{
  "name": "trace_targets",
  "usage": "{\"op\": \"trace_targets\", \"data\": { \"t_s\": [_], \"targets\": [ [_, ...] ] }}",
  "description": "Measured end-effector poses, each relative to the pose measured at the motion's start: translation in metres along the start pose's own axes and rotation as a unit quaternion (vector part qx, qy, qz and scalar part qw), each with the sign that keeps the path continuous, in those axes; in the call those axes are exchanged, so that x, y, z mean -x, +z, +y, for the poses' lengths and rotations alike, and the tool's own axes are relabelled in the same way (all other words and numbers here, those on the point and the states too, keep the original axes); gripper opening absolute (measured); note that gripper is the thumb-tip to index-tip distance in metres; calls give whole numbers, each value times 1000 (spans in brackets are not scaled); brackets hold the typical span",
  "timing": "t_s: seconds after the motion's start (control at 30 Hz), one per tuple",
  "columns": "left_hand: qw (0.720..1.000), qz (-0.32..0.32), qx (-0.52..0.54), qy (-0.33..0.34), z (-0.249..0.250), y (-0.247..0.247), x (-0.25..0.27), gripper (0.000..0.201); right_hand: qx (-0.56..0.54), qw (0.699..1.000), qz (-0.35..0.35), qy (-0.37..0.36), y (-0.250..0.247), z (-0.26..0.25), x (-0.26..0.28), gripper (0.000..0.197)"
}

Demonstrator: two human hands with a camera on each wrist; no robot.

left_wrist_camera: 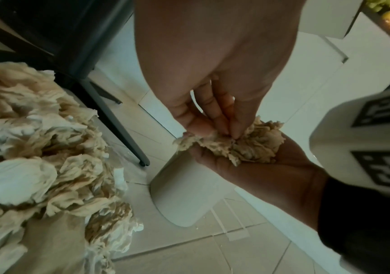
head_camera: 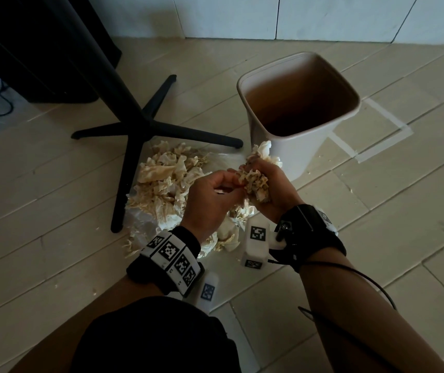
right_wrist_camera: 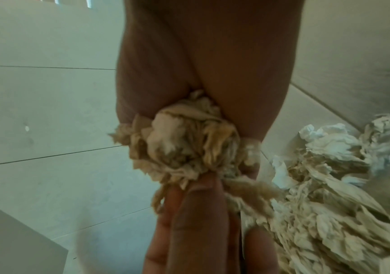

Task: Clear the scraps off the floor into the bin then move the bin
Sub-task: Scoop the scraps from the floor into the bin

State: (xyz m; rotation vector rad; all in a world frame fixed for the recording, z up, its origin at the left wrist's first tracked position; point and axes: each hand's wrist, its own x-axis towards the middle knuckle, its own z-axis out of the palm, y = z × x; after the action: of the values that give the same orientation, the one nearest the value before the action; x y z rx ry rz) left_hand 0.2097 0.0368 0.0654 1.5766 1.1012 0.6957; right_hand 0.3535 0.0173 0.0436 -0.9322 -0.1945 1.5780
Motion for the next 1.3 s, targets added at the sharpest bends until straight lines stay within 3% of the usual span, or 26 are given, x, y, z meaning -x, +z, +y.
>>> {"op": "trace_targets", "data": {
  "t_s": [0.13,0.23,0.4,0.57,0.67,0.73,0.8,0.87,1.0,1.1,1.2,1.3],
  "targets": [
    [992,33,-118,31,-5,-6,-4,35,24,1000,5,15,-3,1,3,27],
    [995,11,-95,-18,-8,-9,-6,56,30,999,36,21,-4,5,2,38],
    [993,-14,29,-114,-6,-1,-2,46,12,993,105,-42,4,8,-2,17],
    [984,-4,118,-134,-1,-1,1,30,1,984,146,-107,12,12,-5,16],
    [986,-16,120,-112,7,-4,0,27,-11,984,119,-130,14,16,-4,23],
    [992,-16,96,-82,15,-5,1,28,-4,991,73,-113,17,12,-1,39],
    [997,-17,60,-42,24,-8,1,29,45,996,16,-77,20,1,5,58],
    [999,-21,34,-15,33,-12,-1,29,110,992,-20,-55,24,-11,9,63],
    [999,-34,-17,30,41,-19,-6,28,199,978,-15,-62,32,-33,15,52],
    [997,-37,-53,50,35,-27,-9,40,243,965,22,-100,40,-59,19,41],
    [998,-22,-50,25,11,-43,-12,44,275,946,56,-165,43,-89,17,29],
    [993,15,-117,-6,-26,-62,-16,38,335,913,91,-216,46,-115,6,16]
  ]
}}
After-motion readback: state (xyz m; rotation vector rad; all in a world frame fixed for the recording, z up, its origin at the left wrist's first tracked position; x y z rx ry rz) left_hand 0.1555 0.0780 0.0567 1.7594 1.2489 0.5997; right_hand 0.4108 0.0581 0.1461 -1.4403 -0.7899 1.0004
